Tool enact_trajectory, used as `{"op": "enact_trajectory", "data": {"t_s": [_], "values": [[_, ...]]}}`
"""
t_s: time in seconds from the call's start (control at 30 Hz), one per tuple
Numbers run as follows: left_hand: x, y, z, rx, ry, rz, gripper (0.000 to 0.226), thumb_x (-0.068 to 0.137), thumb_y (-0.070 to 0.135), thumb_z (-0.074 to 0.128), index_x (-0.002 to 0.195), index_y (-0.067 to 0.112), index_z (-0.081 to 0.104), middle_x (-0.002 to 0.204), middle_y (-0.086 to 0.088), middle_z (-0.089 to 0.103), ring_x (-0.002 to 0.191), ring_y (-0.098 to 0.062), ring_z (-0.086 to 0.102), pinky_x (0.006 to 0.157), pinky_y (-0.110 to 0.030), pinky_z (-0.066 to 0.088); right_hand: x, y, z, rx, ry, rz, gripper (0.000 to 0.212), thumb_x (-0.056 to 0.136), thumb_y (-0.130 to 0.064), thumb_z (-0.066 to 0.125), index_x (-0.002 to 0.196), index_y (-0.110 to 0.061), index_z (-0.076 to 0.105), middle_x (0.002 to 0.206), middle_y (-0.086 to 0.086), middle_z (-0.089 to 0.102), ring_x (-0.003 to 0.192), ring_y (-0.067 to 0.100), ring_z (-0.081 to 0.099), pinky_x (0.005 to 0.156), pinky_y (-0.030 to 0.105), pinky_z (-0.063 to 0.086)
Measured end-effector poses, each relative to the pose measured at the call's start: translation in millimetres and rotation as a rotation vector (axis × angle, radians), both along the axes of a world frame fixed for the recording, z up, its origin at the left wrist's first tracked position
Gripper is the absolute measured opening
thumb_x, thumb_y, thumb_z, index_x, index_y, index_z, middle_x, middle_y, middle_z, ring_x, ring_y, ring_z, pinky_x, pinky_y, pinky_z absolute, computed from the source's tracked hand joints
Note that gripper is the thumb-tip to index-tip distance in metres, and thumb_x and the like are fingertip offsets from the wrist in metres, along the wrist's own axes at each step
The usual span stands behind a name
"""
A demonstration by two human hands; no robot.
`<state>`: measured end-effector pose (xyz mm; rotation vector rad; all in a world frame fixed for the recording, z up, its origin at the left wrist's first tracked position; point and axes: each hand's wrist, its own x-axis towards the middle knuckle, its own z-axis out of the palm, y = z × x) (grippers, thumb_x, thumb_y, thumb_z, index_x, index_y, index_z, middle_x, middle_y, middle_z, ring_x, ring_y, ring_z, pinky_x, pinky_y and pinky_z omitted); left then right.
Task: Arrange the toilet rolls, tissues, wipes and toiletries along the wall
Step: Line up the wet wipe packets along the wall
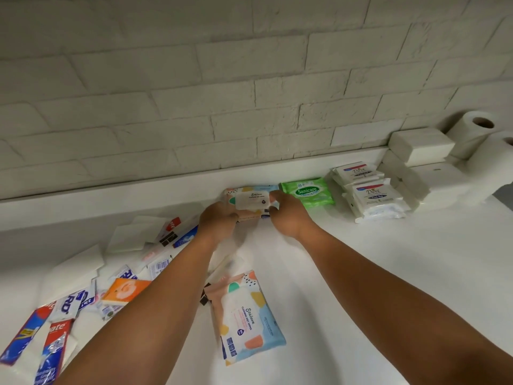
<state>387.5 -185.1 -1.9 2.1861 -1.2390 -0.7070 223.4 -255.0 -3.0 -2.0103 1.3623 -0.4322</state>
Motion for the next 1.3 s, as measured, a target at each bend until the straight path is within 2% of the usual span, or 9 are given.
{"op": "enact_trajectory", "data": {"t_s": [0.07,0.1,0.2,0.33,0.6,0.8,1.03,1.13,1.3], "values": [[-8,17,12,-0.069,0.029,-0.046,0.034,0.097,0.012,0.053,0.131,0.006,0.06,0.132,-0.014,0.062,0.115,-0.032,0.059,0.095,-0.038,0.05,-4,15,6,-0.036,-0.008,0.04,0.043,0.096,-0.013,0.05,0.139,-0.009,0.051,0.143,0.011,0.052,0.127,0.028,0.053,0.1,0.025,0.041],[-10,27,14,-0.108,0.058,-0.072,0.034,0.096,0.011,0.054,0.129,0.009,0.063,0.132,-0.012,0.063,0.117,-0.031,0.06,0.099,-0.039,0.05,-6,26,8,-0.038,-0.032,0.065,0.042,0.096,-0.013,0.051,0.137,-0.01,0.054,0.143,0.01,0.053,0.127,0.026,0.054,0.1,0.023,0.041],[-13,56,9,-0.163,0.09,-0.091,0.028,0.092,0.011,0.058,0.117,0.015,0.069,0.114,-0.008,0.072,0.102,-0.026,0.065,0.092,-0.035,0.053,-14,59,7,-0.02,-0.089,0.119,0.038,0.094,-0.018,0.056,0.131,-0.015,0.06,0.135,0.006,0.061,0.12,0.02,0.059,0.102,0.028,0.045],[-17,97,-7,-0.135,0.019,-0.122,0.038,0.094,0.02,0.065,0.131,0.019,0.062,0.126,0.007,0.063,0.101,-0.009,0.058,0.084,-0.018,0.044,-28,108,0,-0.006,-0.057,0.157,0.036,0.094,-0.026,0.06,0.129,-0.018,0.061,0.132,-0.003,0.062,0.115,0.013,0.061,0.097,0.02,0.042],[-14,140,-41,0.061,-0.143,-0.285,0.059,0.083,0.034,0.078,0.136,0.018,0.057,0.136,-0.001,0.056,0.122,-0.02,0.053,0.103,-0.03,0.044,-38,161,-30,0.042,0.109,0.189,0.053,0.087,-0.031,0.068,0.136,-0.017,0.052,0.133,0.004,0.056,0.121,0.02,0.055,0.103,0.03,0.043],[-15,143,-50,0.134,-0.343,-0.399,0.075,0.076,0.05,0.079,0.138,0.019,0.052,0.133,-0.002,0.053,0.122,-0.023,0.046,0.103,-0.038,0.043,-34,177,-55,0.024,0.284,0.208,0.073,0.066,-0.054,0.078,0.123,-0.017,0.052,0.113,0.002,0.055,0.105,0.022,0.052,0.091,0.034,0.046],[-15,138,-47,0.254,-0.431,-0.434,0.079,0.071,0.063,0.077,0.134,0.021,0.053,0.121,-0.004,0.055,0.111,-0.023,0.052,0.095,-0.039,0.049,-28,174,-60,0.123,0.323,0.198,0.064,0.061,-0.04,0.086,0.109,-0.015,0.053,0.103,0.002,0.059,0.093,0.02,0.06,0.082,0.035,0.053],[-16,137,-41,0.303,-0.362,-0.419,0.08,0.07,0.062,0.079,0.133,0.02,0.053,0.115,-0.003,0.064,0.102,-0.021,0.06,0.087,-0.037,0.053,-27,168,-62,0.232,0.28,0.178,0.055,0.057,-0.036,0.088,0.1,-0.016,0.058,0.096,-0.001,0.066,0.087,0.019,0.066,0.08,0.038,0.057],[-9,134,-25,0.281,-0.148,-0.395,0.056,0.071,0.051,0.084,0.115,0.022,0.063,0.102,0.007,0.066,0.084,-0.009,0.063,0.063,-0.02,0.049,-35,153,-62,0.347,0.122,0.204,0.018,0.069,-0.022,0.084,0.073,-0.018,0.066,0.078,0.0,0.068,0.07,0.016,0.063,0.068,0.03,0.053]]}}
